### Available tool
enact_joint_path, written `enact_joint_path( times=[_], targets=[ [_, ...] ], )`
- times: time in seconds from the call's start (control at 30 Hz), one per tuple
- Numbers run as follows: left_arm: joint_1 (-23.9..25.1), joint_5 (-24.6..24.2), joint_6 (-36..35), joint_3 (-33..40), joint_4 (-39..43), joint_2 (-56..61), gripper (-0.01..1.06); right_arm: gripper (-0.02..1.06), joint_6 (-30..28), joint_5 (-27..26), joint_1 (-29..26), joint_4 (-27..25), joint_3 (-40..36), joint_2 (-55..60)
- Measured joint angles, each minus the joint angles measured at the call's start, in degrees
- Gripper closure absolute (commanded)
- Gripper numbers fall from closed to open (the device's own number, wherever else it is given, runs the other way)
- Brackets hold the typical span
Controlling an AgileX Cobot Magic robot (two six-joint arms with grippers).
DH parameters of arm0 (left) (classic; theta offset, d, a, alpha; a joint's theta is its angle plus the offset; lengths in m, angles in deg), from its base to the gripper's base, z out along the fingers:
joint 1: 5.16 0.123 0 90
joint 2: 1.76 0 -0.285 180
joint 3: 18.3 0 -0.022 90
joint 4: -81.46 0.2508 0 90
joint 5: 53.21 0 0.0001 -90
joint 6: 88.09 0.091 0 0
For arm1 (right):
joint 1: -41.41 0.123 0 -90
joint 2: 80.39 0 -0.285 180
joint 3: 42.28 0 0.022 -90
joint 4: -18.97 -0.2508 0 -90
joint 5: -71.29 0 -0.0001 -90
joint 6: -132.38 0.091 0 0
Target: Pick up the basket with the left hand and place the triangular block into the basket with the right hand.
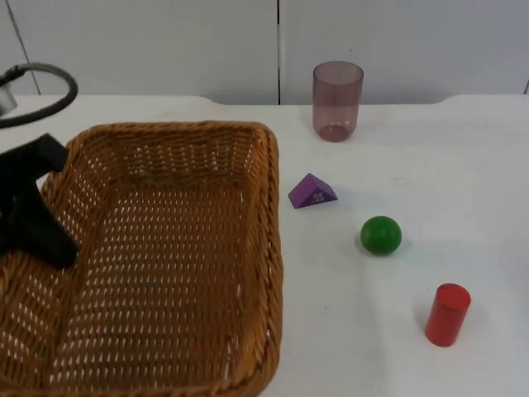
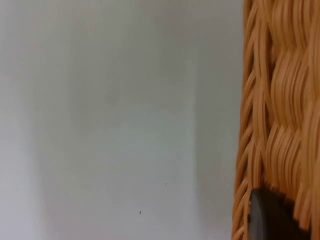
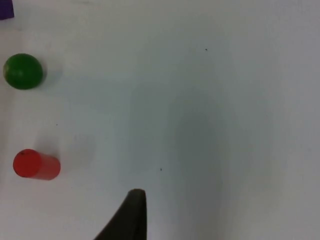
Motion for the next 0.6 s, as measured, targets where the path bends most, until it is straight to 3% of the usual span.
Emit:
enact_joint_path(
  times=[0.37, 0.6],
  targets=[
    [0.06, 5.58, 1.95, 3.00, -0.13, 0.09, 1.05, -0.01, -0.82, -1.05, 0.00, -0.23, 0.00, 0.10],
    [0.06, 5.72, 1.95, 3.04, -0.13, 0.09, 1.05, 0.00, -9.46, -2.45, 4.29, -3.47, 4.68, 4.66]
  ],
)
